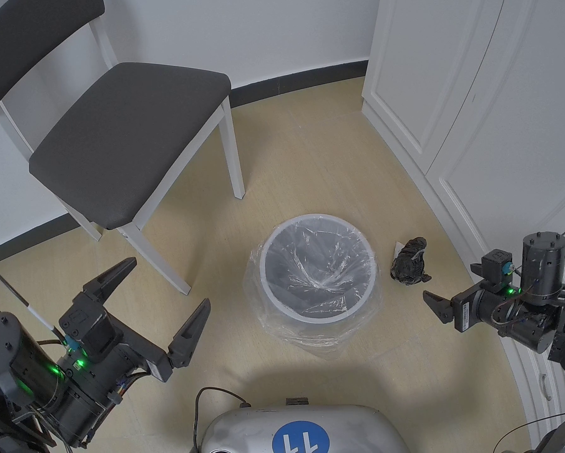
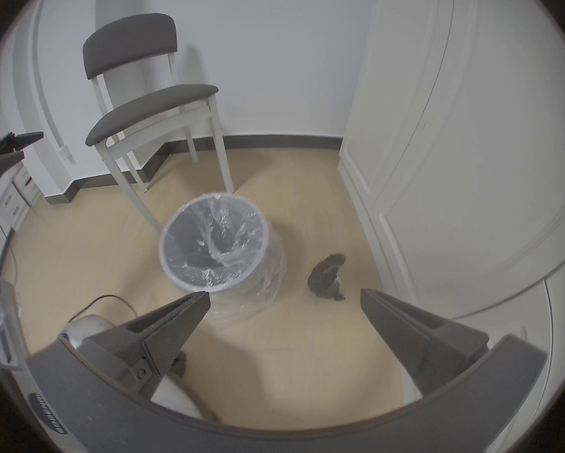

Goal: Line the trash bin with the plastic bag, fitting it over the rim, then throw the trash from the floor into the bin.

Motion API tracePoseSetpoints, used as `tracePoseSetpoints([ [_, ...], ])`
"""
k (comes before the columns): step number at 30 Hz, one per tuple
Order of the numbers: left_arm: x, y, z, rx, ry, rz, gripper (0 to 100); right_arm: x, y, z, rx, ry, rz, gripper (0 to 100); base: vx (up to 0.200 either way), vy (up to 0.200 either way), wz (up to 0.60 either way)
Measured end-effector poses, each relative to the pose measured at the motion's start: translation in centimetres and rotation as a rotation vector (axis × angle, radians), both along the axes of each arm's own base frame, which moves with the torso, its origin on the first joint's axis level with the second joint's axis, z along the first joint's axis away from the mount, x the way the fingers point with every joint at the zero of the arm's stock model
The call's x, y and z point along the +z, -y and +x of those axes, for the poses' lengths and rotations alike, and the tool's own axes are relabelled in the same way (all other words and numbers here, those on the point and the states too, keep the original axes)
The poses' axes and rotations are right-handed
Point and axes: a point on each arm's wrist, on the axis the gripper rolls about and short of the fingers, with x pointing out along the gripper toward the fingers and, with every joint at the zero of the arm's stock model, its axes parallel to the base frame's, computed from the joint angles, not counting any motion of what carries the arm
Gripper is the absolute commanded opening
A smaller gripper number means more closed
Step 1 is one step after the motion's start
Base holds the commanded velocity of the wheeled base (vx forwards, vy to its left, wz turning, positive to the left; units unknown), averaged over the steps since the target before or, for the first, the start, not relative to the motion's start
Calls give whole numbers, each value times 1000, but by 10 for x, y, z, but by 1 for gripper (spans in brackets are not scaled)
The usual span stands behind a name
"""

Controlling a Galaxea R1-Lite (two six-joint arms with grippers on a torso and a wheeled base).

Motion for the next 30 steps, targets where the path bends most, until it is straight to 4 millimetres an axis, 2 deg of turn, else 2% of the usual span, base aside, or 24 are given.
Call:
tracePoseSetpoints([
  [8, 8, -7, -6, 14, 78, 67, 100, 37, 7, -13, -50, 36, 107, 100, 0, 0, 0],
  [12, 5, -12, -10, 24, 102, 158, 100, 44, 8, -14, -86, 66, 112, 100, 0, 0, 0],
  [22, 6, -15, -12, 31, 128, 195, 100, 28, 0, 14, -139, 18, 116, 100, 0, 0, 0],
  [30, 8, -16, -13, 32, 135, 191, 100, 11, -6, 53, -238, 24, 160, 100, 0, 0, 0],
])
